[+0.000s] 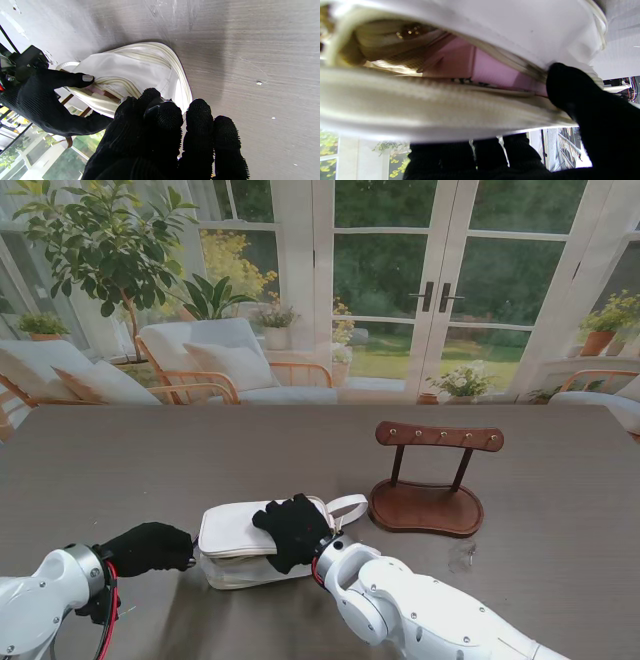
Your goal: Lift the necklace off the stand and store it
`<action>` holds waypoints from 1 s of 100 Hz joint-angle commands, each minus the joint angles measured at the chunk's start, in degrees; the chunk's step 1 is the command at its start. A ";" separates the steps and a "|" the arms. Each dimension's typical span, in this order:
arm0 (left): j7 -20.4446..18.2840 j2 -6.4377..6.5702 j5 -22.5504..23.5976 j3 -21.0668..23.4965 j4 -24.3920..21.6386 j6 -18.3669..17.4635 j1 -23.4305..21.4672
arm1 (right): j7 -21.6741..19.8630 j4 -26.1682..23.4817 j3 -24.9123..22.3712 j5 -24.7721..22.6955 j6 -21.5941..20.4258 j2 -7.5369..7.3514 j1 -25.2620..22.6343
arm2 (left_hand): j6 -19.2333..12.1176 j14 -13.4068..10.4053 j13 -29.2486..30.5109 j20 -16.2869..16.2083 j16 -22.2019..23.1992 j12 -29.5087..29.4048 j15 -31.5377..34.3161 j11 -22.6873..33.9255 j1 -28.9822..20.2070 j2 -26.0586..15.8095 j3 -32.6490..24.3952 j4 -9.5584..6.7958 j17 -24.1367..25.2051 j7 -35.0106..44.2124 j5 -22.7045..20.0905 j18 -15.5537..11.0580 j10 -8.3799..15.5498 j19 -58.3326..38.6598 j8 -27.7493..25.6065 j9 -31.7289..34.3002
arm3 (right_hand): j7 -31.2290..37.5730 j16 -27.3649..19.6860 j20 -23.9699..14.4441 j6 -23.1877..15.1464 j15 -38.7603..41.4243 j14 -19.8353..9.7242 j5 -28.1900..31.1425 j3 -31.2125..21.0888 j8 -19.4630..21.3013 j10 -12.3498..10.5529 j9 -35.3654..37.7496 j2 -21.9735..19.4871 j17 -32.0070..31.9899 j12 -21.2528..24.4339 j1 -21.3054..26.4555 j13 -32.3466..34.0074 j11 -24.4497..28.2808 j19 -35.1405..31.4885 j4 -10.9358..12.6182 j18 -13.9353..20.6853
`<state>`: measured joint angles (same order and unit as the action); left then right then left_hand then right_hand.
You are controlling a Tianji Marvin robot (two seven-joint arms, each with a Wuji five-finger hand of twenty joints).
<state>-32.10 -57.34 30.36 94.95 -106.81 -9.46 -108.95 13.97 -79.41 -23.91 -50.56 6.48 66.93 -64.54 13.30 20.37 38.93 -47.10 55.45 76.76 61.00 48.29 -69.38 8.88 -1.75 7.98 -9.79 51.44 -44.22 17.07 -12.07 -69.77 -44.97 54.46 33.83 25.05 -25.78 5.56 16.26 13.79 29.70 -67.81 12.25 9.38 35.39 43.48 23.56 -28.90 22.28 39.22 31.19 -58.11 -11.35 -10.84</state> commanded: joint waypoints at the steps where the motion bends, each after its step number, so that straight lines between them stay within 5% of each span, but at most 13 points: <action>1: -2.17 0.28 -0.51 0.27 -2.06 -0.16 -1.11 | -4.49 4.28 2.31 0.67 -0.29 -1.03 -2.95 | -3.51 1.64 0.55 -0.27 0.51 1.01 0.32 -0.04 -4.59 -1.53 -1.87 0.93 1.09 9.82 -3.77 -0.60 0.29 -1.19 -2.79 0.29 | 3.70 5.87 1.56 -3.49 22.90 -10.79 12.72 -9.56 0.56 -6.13 9.94 -4.75 -0.39 -3.23 4.15 15.03 7.13 -2.91 3.89 4.06; 39: -7.21 1.21 -1.97 0.07 -7.19 0.20 -2.38 | -5.36 4.37 2.57 1.89 -0.14 -0.75 -2.72 | -3.15 1.60 0.30 0.05 0.29 0.82 -0.33 -1.06 -4.59 -1.57 -2.09 0.27 1.36 8.12 -3.79 -0.80 0.06 -0.49 -2.41 0.12 | 3.69 6.01 1.86 -3.38 23.62 -11.38 13.06 -9.37 0.51 -6.06 9.83 -5.06 -0.03 -3.30 4.94 15.53 7.47 -3.61 3.74 4.98; 100: -15.82 3.23 -5.25 -5.51 -9.71 0.17 3.42 | -5.72 5.04 2.80 3.22 -0.42 -0.42 -2.62 | -2.86 1.44 0.25 0.21 0.01 -0.31 -0.86 -1.85 -4.59 -1.99 -1.70 -0.55 1.37 5.53 -4.03 -0.90 0.05 -0.15 -1.85 0.06 | 3.58 6.07 2.15 -3.33 24.37 -12.29 13.18 -9.23 0.41 -5.90 9.48 -4.90 0.74 -3.29 5.27 16.44 7.82 -4.55 3.64 6.13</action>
<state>-46.19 -54.13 25.87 90.38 -115.18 -9.11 -106.23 12.43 -79.52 -23.82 -47.86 6.58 67.17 -63.75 16.32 20.38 38.75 -46.97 55.45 76.72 60.41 47.14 -69.95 8.88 -2.61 8.45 -9.24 51.48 -44.49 17.10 -14.30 -69.71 -45.58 54.68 33.06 25.80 -25.07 5.56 16.28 13.80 31.57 -67.80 12.02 9.39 36.07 41.82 23.56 -30.02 23.11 39.25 31.31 -59.47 -11.35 -10.15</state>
